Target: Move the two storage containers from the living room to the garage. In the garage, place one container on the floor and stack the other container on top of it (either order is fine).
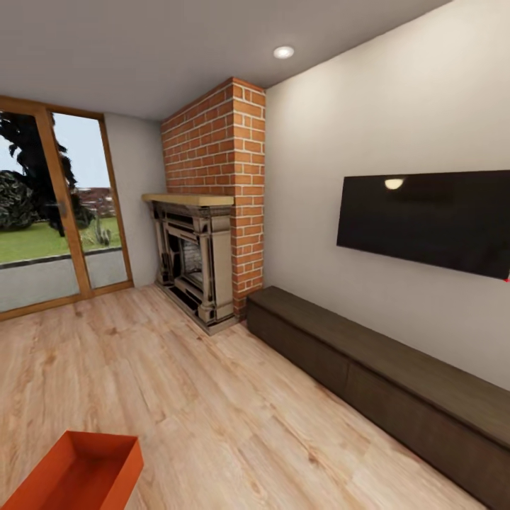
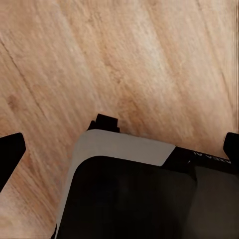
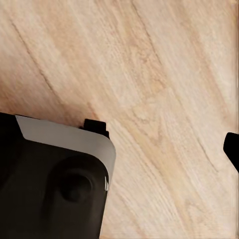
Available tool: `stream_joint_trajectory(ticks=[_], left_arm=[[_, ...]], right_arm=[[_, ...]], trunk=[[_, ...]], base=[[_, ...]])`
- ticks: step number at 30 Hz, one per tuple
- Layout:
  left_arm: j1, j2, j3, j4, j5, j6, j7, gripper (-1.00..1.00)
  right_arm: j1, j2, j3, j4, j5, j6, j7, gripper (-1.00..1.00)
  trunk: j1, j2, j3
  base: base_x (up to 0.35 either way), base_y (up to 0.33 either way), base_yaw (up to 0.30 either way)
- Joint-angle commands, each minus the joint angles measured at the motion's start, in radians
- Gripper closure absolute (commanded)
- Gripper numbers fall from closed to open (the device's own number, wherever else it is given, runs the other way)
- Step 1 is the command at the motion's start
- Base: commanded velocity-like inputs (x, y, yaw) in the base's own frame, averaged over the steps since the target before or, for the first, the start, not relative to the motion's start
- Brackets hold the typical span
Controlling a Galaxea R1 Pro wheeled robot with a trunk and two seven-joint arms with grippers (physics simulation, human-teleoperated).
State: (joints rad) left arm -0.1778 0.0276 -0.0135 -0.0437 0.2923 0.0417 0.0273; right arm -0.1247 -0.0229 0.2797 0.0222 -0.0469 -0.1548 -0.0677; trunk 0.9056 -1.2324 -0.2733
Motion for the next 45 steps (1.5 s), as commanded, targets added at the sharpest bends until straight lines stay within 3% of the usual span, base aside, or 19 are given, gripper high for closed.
stream_joint_trajectory(ticks=[1,24,45], left_arm=[[0.000,0.000,-0.002,-0.002,0.005,0.004,0.003,-1.00],[0.000,0.000,-0.002,-0.002,0.005,0.004,0.003,-1.00],[0.000,0.000,-0.002,-0.002,0.005,0.002,0.003,-1.00]], right_arm=[[-0.001,0.000,0.008,0.002,-0.005,-0.005,-0.002,-1.00],[-0.001,0.001,0.007,0.002,-0.006,-0.006,-0.002,-1.00],[-0.001,0.000,0.006,0.002,-0.011,-0.006,-0.003,-1.00]], trunk=[[0.001,-0.001,-0.001],[0.001,-0.001,-0.001],[0.001,-0.001,0.008]], base=[[0.324,-0.142,0.000],[0.324,-0.142,0.013],[0.311,-0.144,0.244]])
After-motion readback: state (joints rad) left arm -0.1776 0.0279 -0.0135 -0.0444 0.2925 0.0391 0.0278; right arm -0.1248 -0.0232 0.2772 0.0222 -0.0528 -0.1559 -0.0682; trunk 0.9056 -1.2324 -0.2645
